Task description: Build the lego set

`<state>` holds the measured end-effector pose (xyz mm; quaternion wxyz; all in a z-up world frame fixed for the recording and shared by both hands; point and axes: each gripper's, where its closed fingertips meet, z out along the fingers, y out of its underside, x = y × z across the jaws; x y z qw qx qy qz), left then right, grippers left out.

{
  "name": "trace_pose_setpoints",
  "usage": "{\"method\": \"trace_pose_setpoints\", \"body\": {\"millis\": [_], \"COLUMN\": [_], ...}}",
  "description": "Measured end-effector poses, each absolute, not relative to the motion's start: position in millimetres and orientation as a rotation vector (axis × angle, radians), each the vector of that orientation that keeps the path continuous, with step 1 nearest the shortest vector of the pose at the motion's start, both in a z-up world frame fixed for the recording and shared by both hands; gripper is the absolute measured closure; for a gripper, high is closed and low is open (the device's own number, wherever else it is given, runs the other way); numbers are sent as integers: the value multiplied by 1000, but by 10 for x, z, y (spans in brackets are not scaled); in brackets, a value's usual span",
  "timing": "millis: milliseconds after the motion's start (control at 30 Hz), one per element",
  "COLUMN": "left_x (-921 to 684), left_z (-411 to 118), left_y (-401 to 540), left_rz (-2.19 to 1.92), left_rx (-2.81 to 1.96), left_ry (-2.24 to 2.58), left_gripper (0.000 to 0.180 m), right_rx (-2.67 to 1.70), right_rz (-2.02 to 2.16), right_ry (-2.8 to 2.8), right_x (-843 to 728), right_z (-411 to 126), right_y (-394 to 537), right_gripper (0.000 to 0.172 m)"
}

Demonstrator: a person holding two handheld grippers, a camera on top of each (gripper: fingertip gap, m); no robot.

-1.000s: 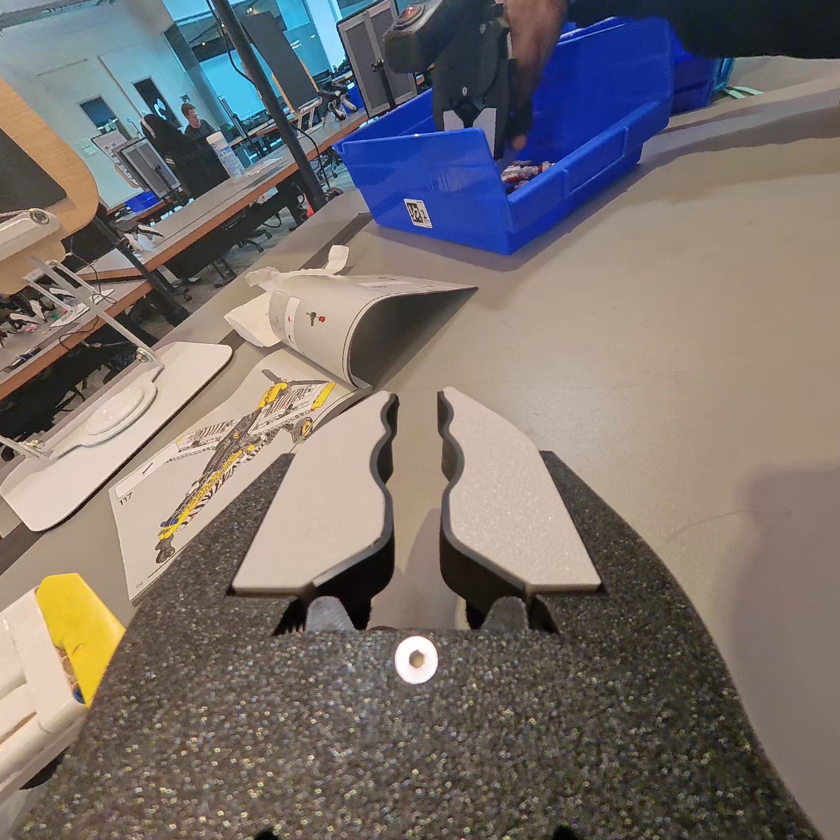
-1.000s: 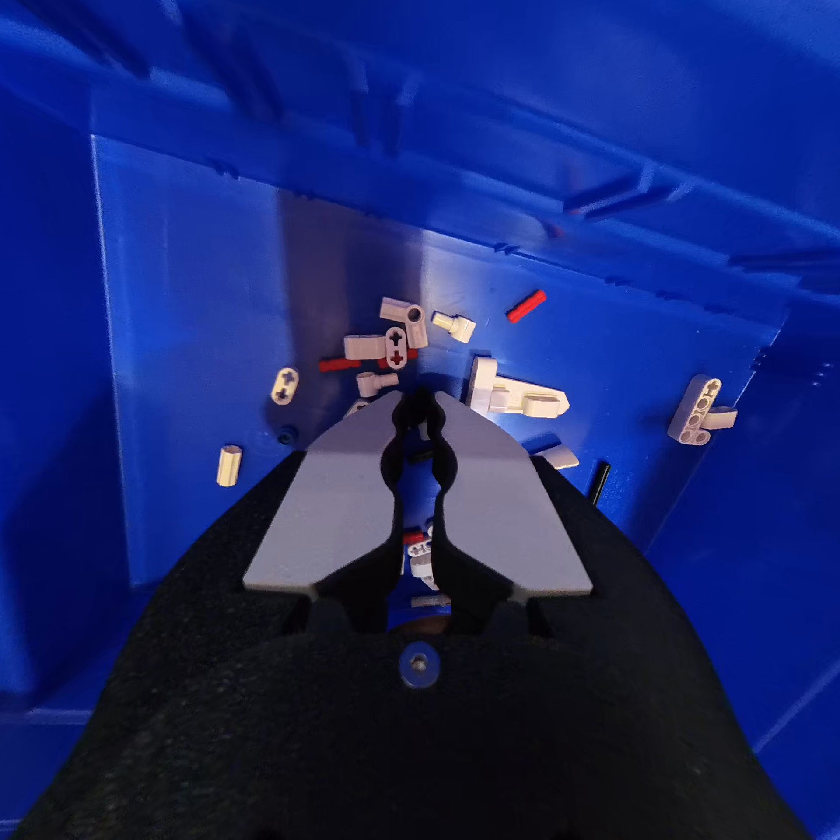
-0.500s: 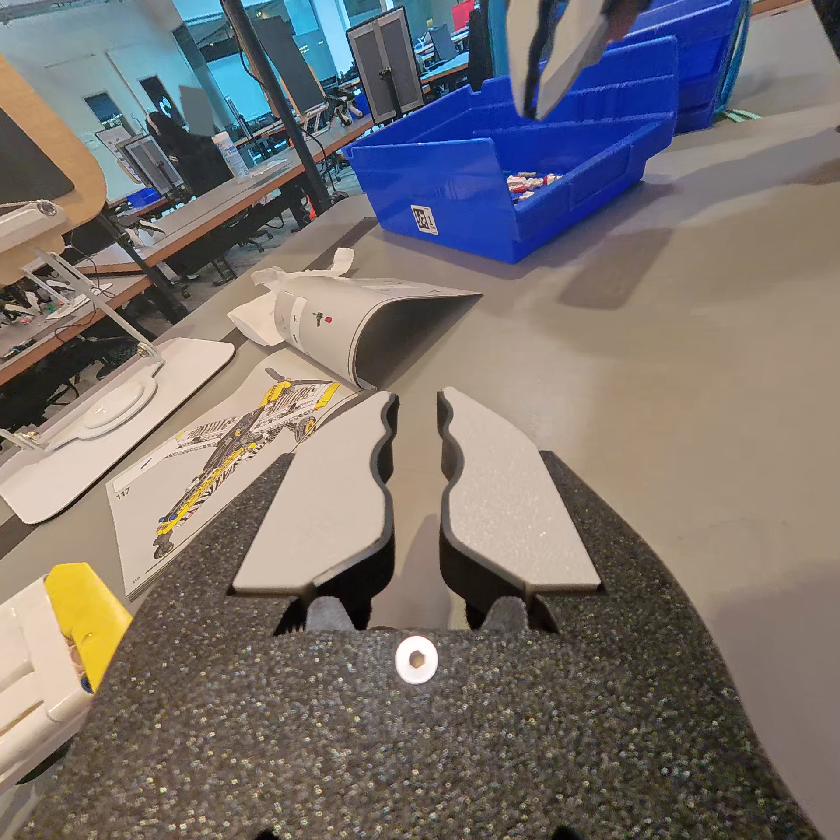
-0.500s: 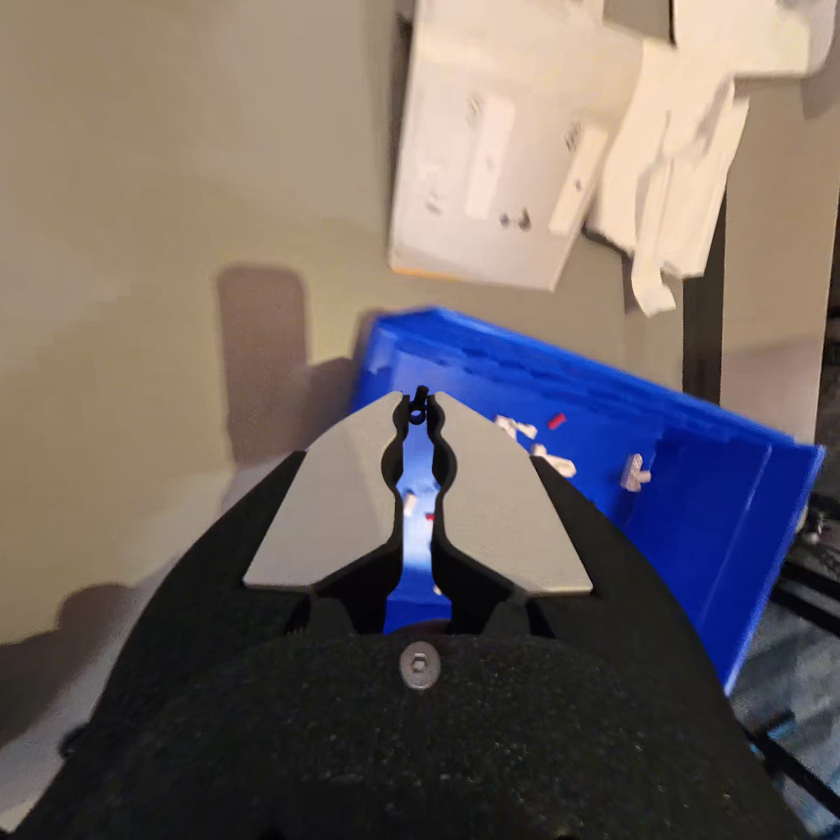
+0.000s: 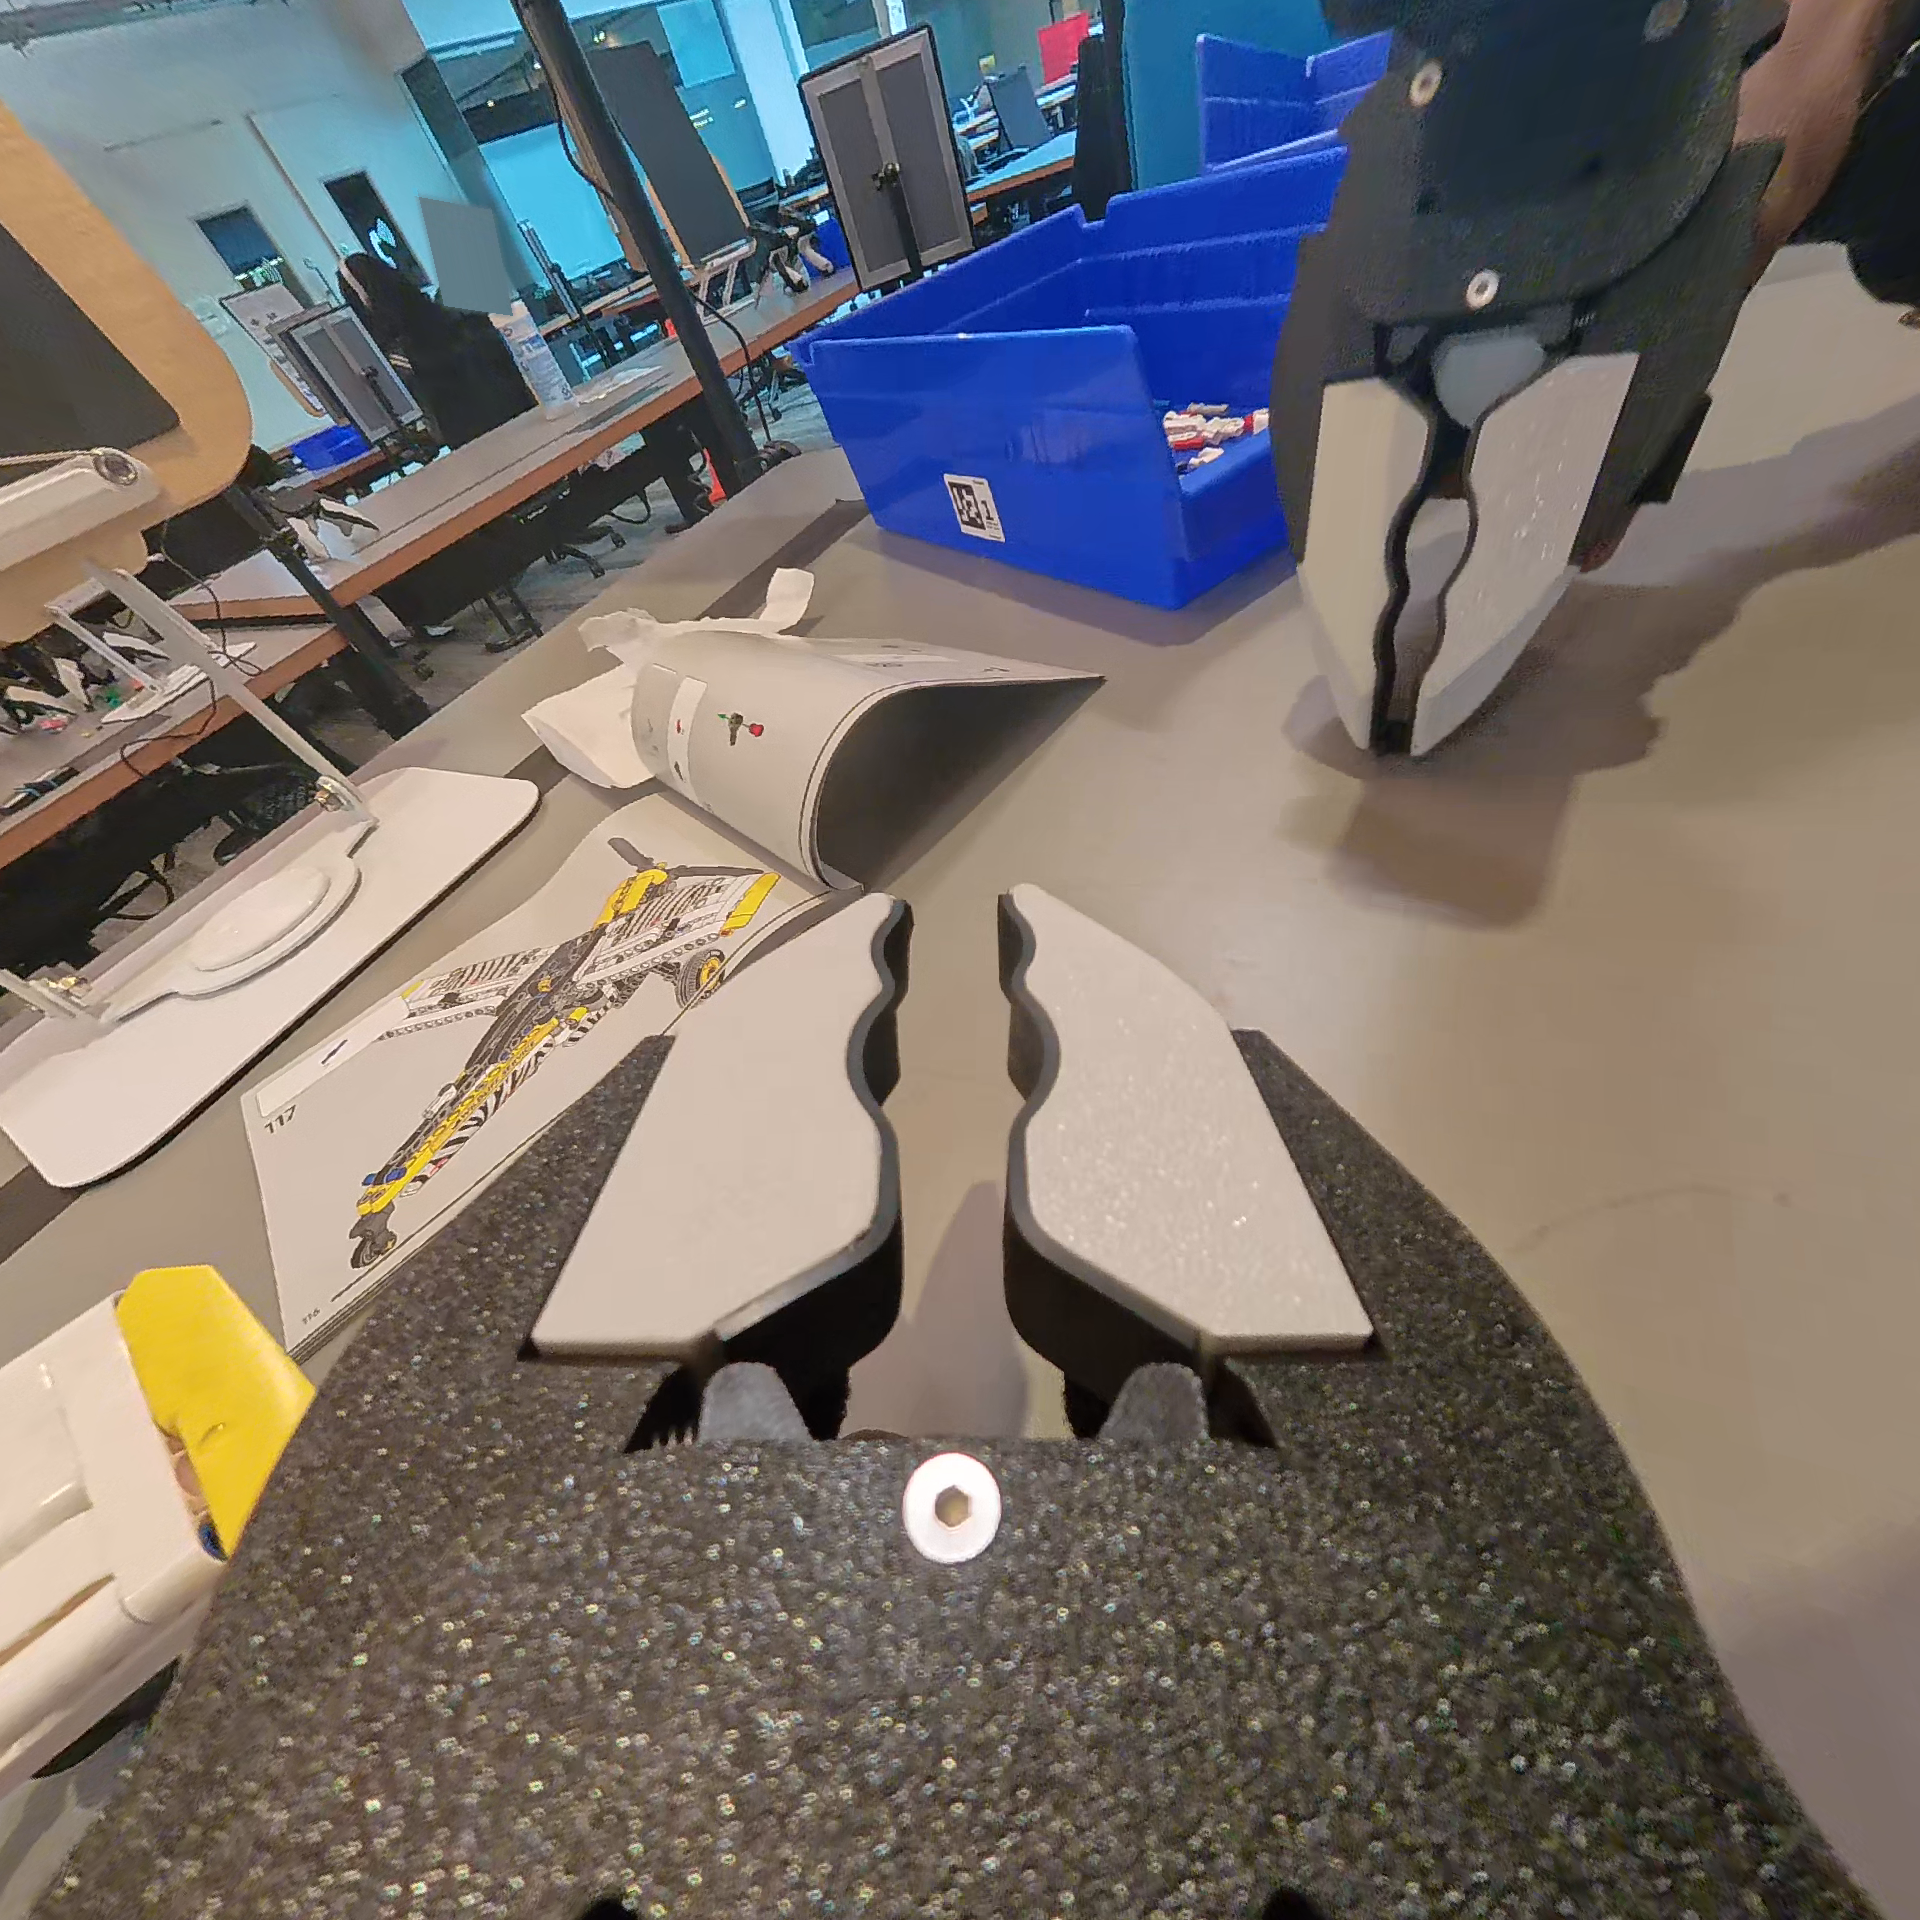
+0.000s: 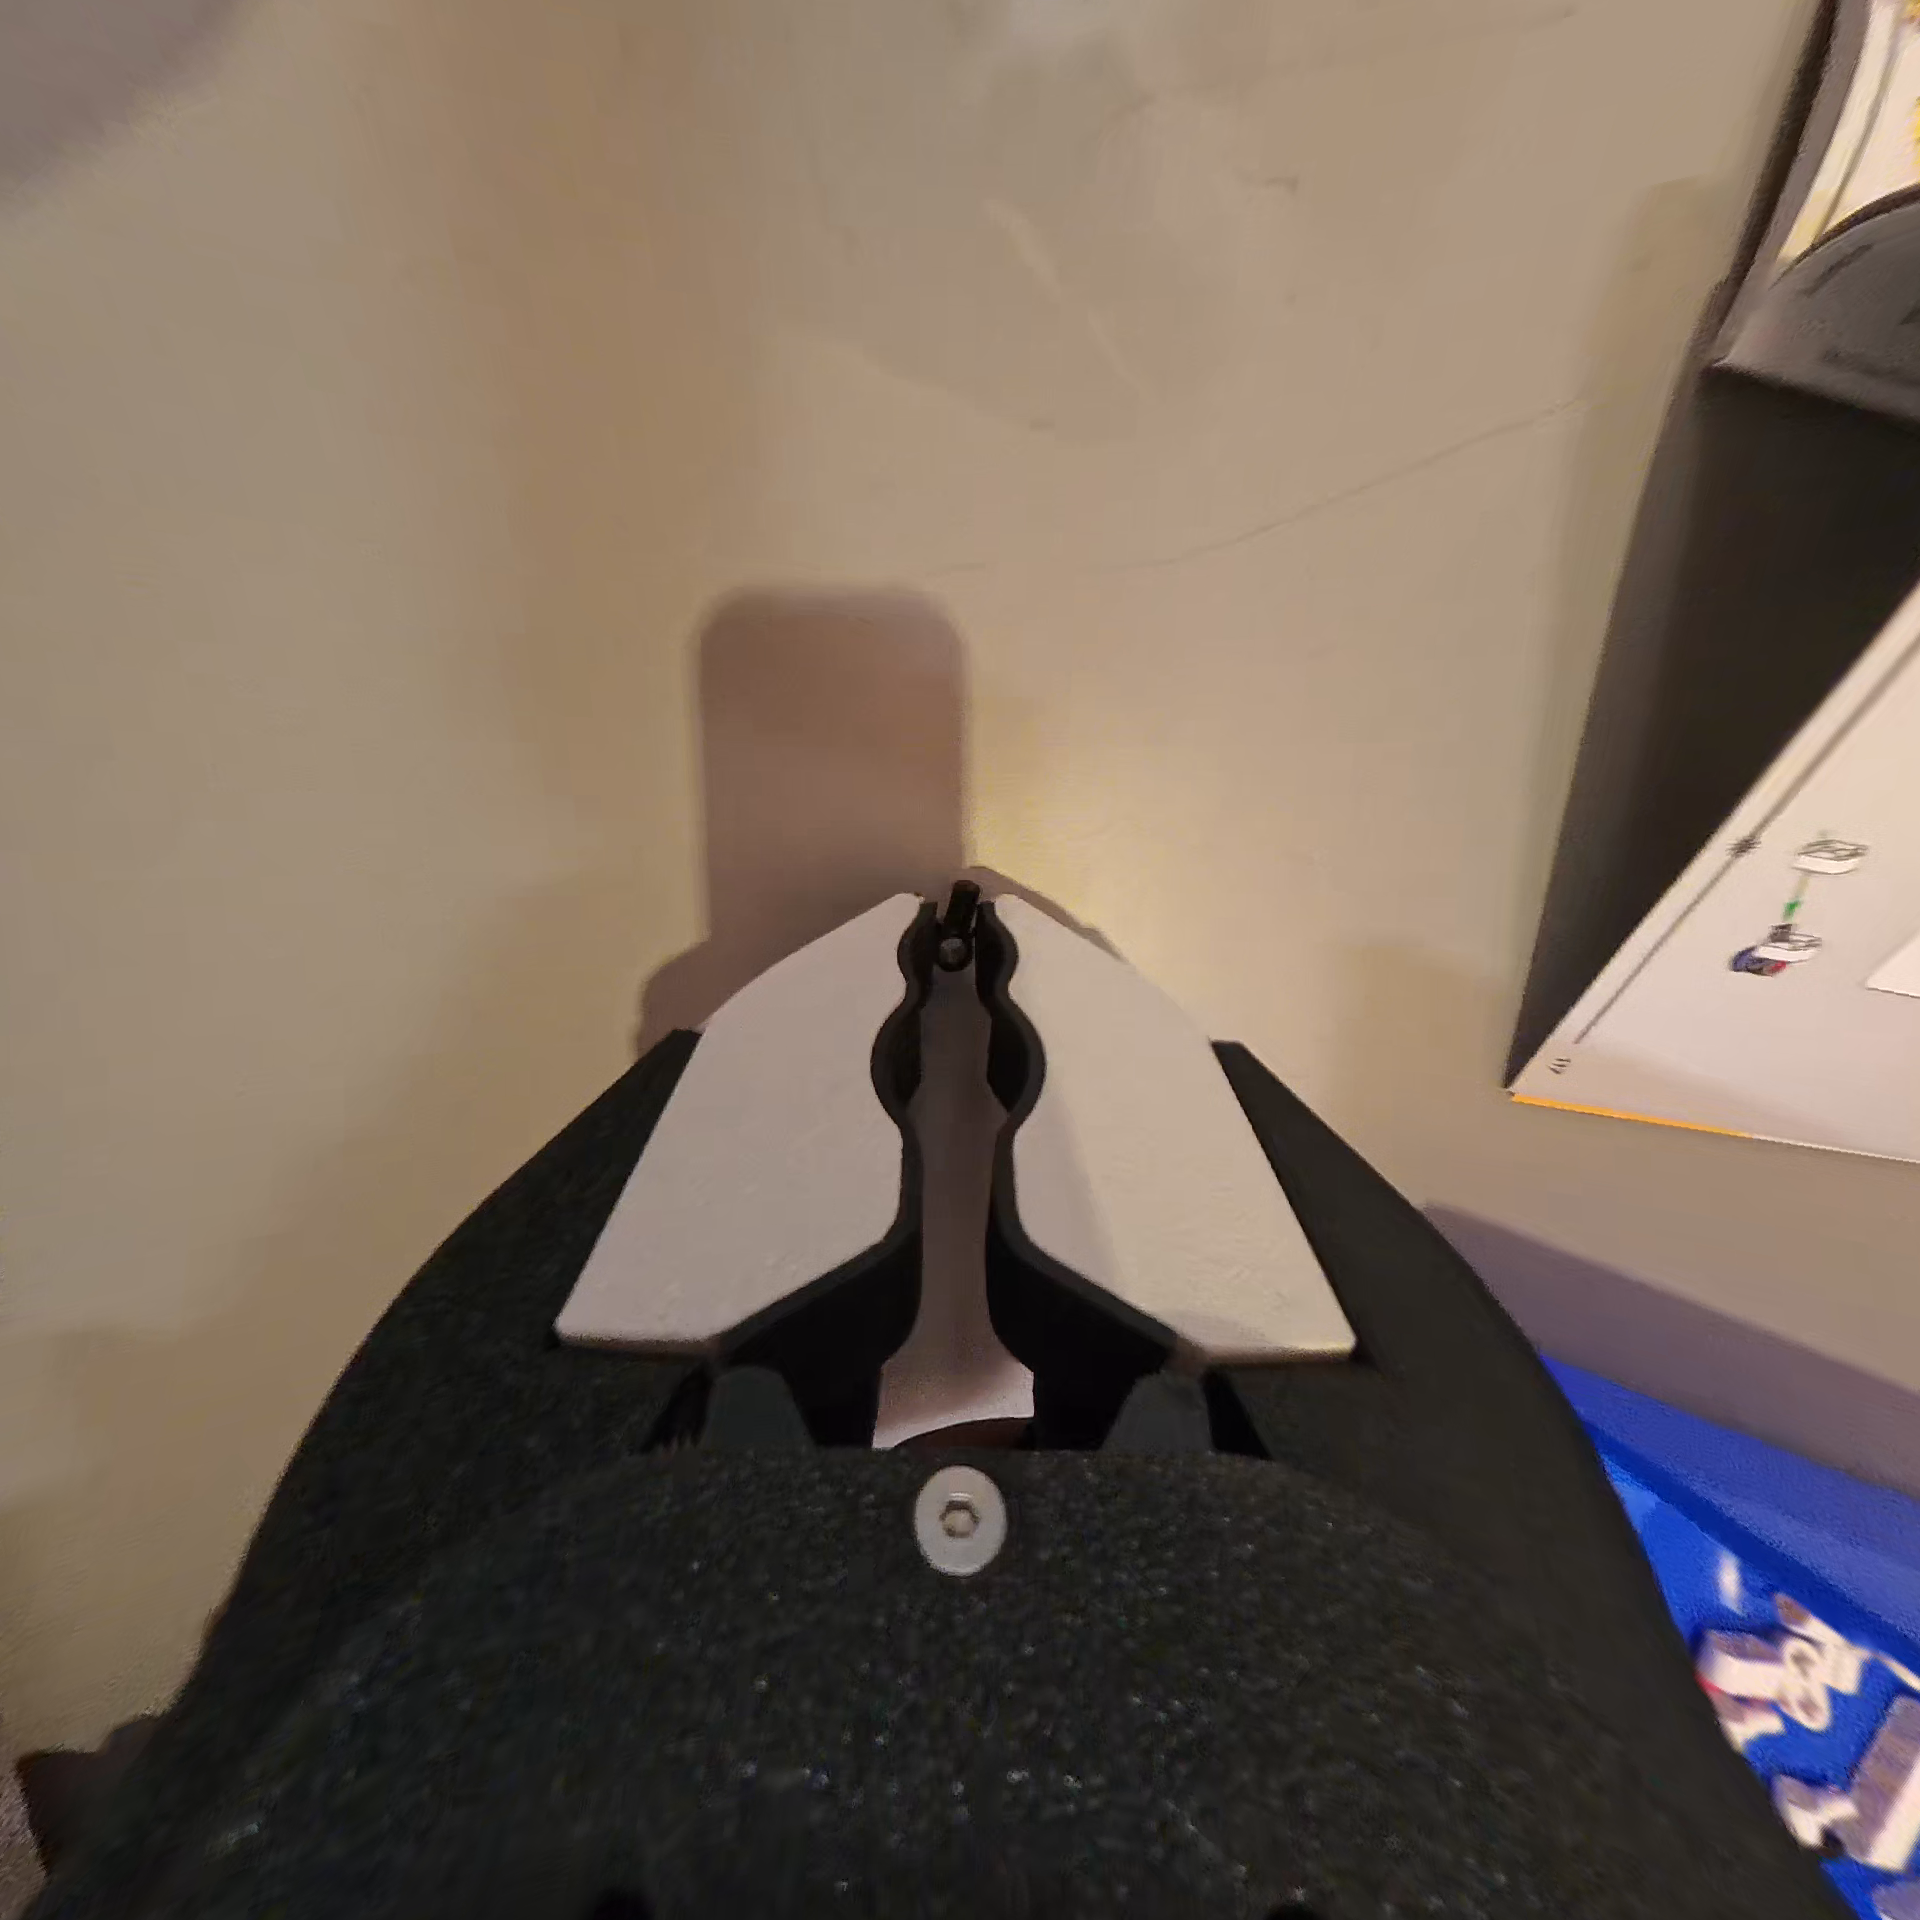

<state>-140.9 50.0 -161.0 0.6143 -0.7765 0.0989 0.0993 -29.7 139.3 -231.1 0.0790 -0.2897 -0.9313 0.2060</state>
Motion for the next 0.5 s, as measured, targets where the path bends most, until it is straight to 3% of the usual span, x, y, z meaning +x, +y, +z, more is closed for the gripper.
{"method": "trace_pose_setpoints", "body": {"millis": [300,500], "left_x": [-1404,-1411], "left_z": [-1610,-1619], "left_y": [498,503], "left_rz": [220,227], "left_rx": [-1790,-1796], "left_ry": [231,228], "left_gripper": [164,164], "right_rx": [-901,-930], "right_rz": [663,696], "right_ry": [-2774,-2668], "right_x": [-304,-185], "right_z": [-2327,-1873], "right_y": [1379,1672], "right_gripper": [157,152]}}
